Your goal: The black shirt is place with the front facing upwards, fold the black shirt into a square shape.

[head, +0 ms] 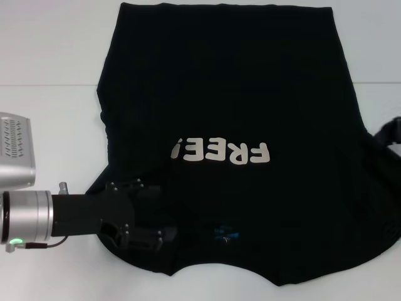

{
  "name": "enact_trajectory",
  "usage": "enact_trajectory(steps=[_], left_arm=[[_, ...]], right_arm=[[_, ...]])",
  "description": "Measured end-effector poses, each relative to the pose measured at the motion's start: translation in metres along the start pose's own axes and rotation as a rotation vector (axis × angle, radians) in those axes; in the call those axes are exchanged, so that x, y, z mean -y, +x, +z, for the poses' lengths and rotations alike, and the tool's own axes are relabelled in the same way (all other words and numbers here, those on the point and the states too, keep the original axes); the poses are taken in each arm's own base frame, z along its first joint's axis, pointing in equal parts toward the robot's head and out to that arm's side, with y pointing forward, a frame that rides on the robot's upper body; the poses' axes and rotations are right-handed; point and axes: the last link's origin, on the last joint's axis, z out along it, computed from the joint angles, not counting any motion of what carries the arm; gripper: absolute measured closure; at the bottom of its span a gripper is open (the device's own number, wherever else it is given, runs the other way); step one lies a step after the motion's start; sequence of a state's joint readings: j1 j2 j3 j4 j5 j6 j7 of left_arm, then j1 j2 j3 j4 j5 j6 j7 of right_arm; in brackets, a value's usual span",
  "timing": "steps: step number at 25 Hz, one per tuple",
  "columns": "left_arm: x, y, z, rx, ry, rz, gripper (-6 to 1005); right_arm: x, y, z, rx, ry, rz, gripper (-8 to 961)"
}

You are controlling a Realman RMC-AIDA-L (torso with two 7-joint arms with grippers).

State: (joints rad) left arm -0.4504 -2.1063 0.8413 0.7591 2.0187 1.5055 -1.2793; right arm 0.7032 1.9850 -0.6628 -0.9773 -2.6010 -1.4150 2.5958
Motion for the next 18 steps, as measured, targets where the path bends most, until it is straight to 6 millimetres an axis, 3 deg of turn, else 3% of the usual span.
enact_trajectory(steps=[10,16,18], left_arm=[[0.000,-0.002,0.000,0.004,0.007,-0.007,63],[0.001,-0.003,0.001,0.005,0.009,-0.010,63],[0.001,-0.003,0.000,0.006,0.013,-0.012,62]], right_arm=[[-0.073,-0.009,0.036,-0.119,-0.045,-0.245,900],[-0.082,-0.006,0.040,-0.134,-0.082,-0.258,895],[-0.082,-0.003,0.040,-0.122,-0.117,-0.260,853]])
